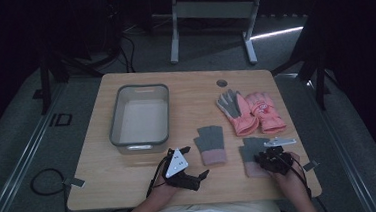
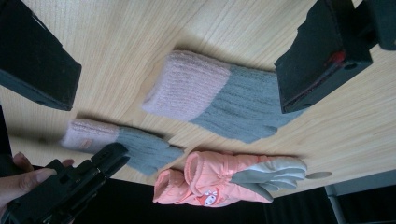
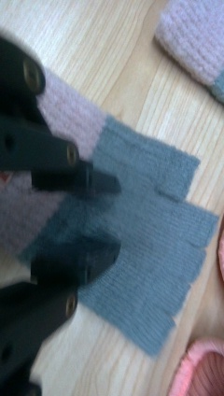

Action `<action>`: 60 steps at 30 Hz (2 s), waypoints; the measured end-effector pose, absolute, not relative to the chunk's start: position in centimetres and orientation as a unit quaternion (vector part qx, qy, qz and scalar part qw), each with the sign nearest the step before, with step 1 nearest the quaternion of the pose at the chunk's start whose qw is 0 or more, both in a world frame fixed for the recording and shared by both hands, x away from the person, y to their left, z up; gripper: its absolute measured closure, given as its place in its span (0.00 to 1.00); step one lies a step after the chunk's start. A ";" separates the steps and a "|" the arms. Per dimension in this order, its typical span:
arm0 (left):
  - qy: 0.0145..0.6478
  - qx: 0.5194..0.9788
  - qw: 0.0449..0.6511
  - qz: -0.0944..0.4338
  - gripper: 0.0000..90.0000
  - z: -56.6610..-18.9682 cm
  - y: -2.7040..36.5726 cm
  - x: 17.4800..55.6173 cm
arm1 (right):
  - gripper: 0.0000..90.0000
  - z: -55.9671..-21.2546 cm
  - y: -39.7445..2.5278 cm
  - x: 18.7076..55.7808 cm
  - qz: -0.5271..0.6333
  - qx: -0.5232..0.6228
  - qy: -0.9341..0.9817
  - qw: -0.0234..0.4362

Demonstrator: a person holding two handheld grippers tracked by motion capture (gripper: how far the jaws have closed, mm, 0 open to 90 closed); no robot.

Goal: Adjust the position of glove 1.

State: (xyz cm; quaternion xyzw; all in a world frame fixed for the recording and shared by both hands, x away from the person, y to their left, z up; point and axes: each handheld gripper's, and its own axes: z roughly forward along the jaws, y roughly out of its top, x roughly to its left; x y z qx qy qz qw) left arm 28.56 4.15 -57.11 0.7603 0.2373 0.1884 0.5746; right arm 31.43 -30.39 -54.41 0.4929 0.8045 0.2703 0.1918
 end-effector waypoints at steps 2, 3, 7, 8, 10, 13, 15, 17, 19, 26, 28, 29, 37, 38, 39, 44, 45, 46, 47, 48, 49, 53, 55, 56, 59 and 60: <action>0.238 0.760 0.575 0.188 0.00 -57.1 4.2 28.6 | 0.86 -54.4 -30.3 31.4 0.268 0.497 0.802 0.197; 0.238 0.759 0.575 0.188 0.00 -57.1 4.2 28.6 | 0.89 -54.4 -30.2 31.5 0.266 0.508 0.795 0.198; 0.238 0.760 0.575 0.187 0.00 -57.1 4.2 28.6 | 0.91 -54.3 -30.2 31.6 0.262 0.523 0.786 0.202; 0.238 0.760 0.576 0.187 0.00 -57.1 4.2 28.6 | 0.92 -54.2 -30.1 31.6 0.264 0.523 0.785 0.202; 0.238 0.759 0.576 0.187 0.00 -57.1 4.2 28.6 | 0.94 -53.9 -30.4 31.4 0.282 0.534 0.773 0.192; 0.239 0.759 0.576 0.186 0.00 -57.1 4.2 28.6 | 0.94 -52.9 -30.6 31.3 0.298 0.536 0.767 0.187; 0.240 0.759 0.576 0.186 0.00 -57.1 4.2 28.6 | 0.94 -52.0 -30.4 31.3 0.305 0.530 0.768 0.191; 0.240 0.759 0.576 0.185 0.00 -57.1 4.2 28.6 | 0.94 -50.9 -30.1 31.4 0.312 0.523 0.768 0.198; 0.241 0.759 0.576 0.184 0.00 -57.1 4.2 28.7 | 0.94 -50.4 -29.9 31.5 0.316 0.517 0.770 0.200; 0.240 0.759 0.576 0.185 0.00 -57.1 4.2 28.6 | 0.94 -47.5 -27.9 32.9 0.339 0.488 0.776 0.212; 0.241 0.759 0.576 0.185 0.00 -57.1 4.2 28.7 | 0.94 -47.0 -26.9 33.5 0.345 0.477 0.781 0.208; 0.240 0.759 0.576 0.185 0.00 -57.1 4.2 28.7 | 0.94 -46.7 -26.0 33.8 0.349 0.468 0.785 0.207; 0.238 0.760 0.576 0.186 0.00 -57.1 4.2 28.6 | 0.94 -46.2 -23.3 34.6 0.361 0.449 0.792 0.200; 0.239 0.759 0.576 0.185 0.00 -57.1 4.2 28.6 | 0.94 -46.2 -22.8 34.7 0.363 0.445 0.794 0.198; 0.240 0.759 0.576 0.185 0.00 -57.1 4.2 28.6 | 0.94 -46.3 -21.9 34.9 0.365 0.442 0.797 0.190; 0.240 0.759 0.576 0.184 0.00 -57.1 4.2 28.6 | 0.94 -47.1 -19.9 35.3 0.365 0.435 0.804 0.174; 0.239 0.759 0.576 0.185 0.00 -57.1 4.2 28.6 | 0.94 -47.3 -19.5 35.4 0.364 0.435 0.805 0.172; 0.239 0.759 0.576 0.185 0.00 -57.1 4.2 28.6 | 0.94 -47.7 -18.9 35.5 0.364 0.433 0.807 0.170; 0.238 0.760 0.576 0.185 0.00 -57.1 4.2 28.6 | 0.94 -47.7 -18.9 35.5 0.364 0.433 0.807 0.170; 0.238 0.760 0.576 0.185 0.00 -57.1 4.2 28.6 | 0.94 -48.0 -18.6 35.4 0.363 0.431 0.808 0.173; 0.238 0.760 0.576 0.185 0.00 -57.1 4.2 28.7 | 0.94 -48.2 -18.3 35.5 0.360 0.429 0.811 0.173; 0.239 0.760 0.577 0.183 0.00 -57.1 4.2 28.7 | 0.94 -49.4 -17.6 35.7 0.347 0.425 0.820 0.164; 0.239 0.760 0.577 0.182 0.00 -57.1 4.2 28.7 | 0.94 -49.9 -17.4 35.8 0.340 0.425 0.824 0.159; 0.239 0.760 0.577 0.182 0.00 -57.1 4.2 28.7 | 0.94 -50.1 -17.4 35.9 0.336 0.426 0.825 0.157; 0.239 0.760 0.576 0.181 0.00 -57.1 4.3 28.7 | 0.94 -50.9 -17.4 36.1 0.330 0.431 0.826 0.154; 0.239 0.759 0.577 0.181 0.00 -57.1 4.3 28.7 | 0.94 -51.2 -17.4 36.2 0.327 0.432 0.827 0.151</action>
